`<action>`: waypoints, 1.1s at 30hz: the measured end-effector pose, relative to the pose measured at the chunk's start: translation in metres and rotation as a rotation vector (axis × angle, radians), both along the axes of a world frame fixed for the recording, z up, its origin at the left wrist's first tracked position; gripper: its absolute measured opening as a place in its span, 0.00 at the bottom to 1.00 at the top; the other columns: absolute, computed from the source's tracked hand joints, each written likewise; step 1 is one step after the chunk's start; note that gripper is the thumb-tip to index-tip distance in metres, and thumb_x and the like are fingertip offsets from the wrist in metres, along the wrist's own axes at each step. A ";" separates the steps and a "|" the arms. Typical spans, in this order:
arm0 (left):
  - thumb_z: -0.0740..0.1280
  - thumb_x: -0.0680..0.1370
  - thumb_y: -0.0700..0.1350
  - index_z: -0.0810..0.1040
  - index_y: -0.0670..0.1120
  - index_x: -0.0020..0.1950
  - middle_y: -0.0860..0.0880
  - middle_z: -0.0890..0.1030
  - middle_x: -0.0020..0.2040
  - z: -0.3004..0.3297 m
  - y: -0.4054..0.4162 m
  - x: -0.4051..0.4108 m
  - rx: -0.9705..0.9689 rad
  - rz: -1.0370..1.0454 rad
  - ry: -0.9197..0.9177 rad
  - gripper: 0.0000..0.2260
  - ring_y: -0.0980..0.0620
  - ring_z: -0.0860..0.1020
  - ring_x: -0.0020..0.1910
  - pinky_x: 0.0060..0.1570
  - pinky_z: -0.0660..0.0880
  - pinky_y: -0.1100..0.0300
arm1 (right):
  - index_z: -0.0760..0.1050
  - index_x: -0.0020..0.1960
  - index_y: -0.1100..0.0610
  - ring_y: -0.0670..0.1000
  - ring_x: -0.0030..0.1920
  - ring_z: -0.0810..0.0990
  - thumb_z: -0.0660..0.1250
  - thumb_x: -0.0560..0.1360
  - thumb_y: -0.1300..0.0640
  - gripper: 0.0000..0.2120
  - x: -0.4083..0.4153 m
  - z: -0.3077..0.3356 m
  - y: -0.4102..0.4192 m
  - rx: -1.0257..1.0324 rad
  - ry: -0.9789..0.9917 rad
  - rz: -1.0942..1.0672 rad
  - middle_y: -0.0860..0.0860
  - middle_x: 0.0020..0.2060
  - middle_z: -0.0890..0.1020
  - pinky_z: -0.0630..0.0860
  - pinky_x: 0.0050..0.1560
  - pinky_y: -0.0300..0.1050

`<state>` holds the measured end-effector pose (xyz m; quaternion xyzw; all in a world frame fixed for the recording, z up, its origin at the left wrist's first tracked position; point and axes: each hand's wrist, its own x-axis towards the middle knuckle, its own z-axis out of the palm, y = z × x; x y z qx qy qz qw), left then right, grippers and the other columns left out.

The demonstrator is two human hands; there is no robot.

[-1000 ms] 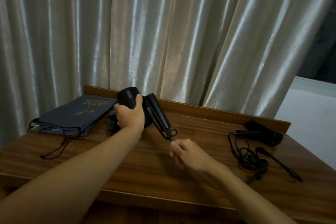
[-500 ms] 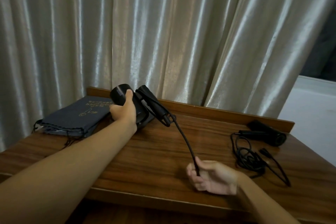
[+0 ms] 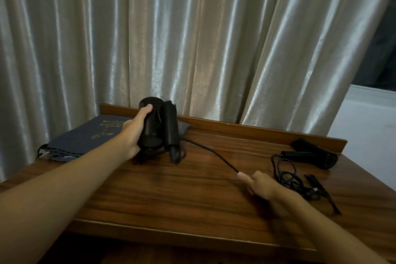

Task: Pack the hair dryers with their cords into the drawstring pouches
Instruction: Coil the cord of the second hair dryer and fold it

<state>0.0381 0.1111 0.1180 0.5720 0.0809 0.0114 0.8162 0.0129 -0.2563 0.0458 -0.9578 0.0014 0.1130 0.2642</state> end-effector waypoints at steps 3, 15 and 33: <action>0.74 0.63 0.68 0.79 0.49 0.58 0.45 0.86 0.49 0.009 0.015 -0.006 0.444 -0.310 -0.042 0.31 0.45 0.85 0.47 0.43 0.80 0.53 | 0.73 0.39 0.56 0.51 0.35 0.75 0.54 0.83 0.44 0.21 0.023 0.026 -0.010 0.023 -0.054 -0.056 0.51 0.34 0.76 0.75 0.44 0.46; 0.69 0.70 0.67 0.73 0.49 0.62 0.51 0.79 0.55 -0.011 -0.027 -0.012 1.472 -0.297 -0.241 0.29 0.51 0.79 0.51 0.51 0.77 0.56 | 0.82 0.41 0.60 0.51 0.34 0.77 0.64 0.81 0.51 0.16 0.032 0.137 0.023 0.228 -0.629 -0.172 0.56 0.33 0.80 0.71 0.33 0.43; 0.65 0.78 0.59 0.57 0.40 0.76 0.39 0.71 0.70 -0.022 -0.044 0.029 0.124 0.430 0.208 0.36 0.38 0.74 0.64 0.63 0.73 0.47 | 0.78 0.52 0.59 0.49 0.31 0.72 0.57 0.84 0.52 0.14 -0.051 0.063 0.074 0.534 0.053 0.518 0.54 0.35 0.74 0.72 0.35 0.35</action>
